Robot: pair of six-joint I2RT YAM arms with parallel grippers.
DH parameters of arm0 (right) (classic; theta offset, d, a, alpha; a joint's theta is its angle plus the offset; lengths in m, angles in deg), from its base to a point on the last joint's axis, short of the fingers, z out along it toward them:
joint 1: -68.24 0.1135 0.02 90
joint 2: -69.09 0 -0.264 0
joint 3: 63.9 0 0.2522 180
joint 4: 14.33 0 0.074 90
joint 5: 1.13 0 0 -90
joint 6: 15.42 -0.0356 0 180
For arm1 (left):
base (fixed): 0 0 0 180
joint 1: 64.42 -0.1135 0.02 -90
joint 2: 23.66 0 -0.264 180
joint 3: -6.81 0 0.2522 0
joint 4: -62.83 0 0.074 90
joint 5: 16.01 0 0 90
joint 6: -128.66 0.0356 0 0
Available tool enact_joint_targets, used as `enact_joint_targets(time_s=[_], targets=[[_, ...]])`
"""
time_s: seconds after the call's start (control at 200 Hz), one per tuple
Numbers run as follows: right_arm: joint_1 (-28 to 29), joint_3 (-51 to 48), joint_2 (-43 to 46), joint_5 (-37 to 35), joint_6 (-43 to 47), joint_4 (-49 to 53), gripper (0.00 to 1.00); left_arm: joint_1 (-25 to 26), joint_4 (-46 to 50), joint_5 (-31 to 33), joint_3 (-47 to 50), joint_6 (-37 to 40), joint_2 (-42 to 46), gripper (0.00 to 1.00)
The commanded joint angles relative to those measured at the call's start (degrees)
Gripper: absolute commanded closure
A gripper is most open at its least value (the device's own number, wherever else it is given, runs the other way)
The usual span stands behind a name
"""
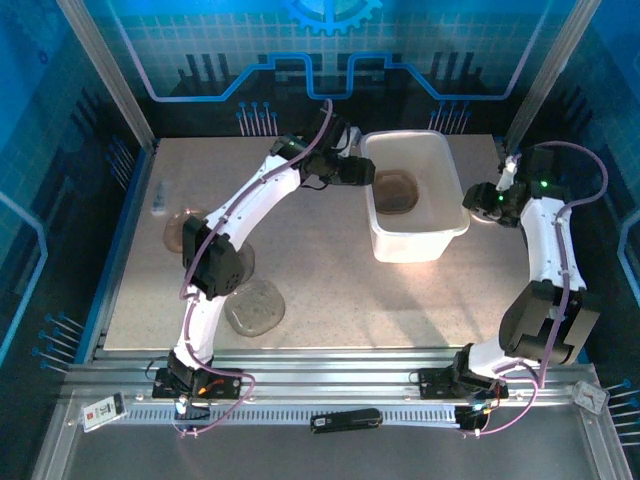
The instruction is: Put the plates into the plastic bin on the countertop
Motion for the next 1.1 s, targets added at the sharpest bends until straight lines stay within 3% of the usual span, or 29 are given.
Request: enact_joint_targets(time_s=[0.0,0.295,0.61,1.096], targets=[[0.02,-1.17,0.63,6.95,-0.77,-4.01,0.38,0.88,-0.37,0.9,-1.1,-1.29,-1.14,0.33],[5.51,0.02,-3.83,7.99,1.73,-6.04,0.37,0.39,0.74,5.85,1.34,-1.46,1.66,0.33],[11.08,0.5,-8.02,4.9,3.84,-7.88,0.43,-7.45,-2.35,8.29,25.37,-5.53,18.97,0.33],[16.78,-2.8,-7.52,1.5,6.95,-10.1,0.67,-16.71,2.06,9.43,42.69,-5.88,31.91,0.33]])
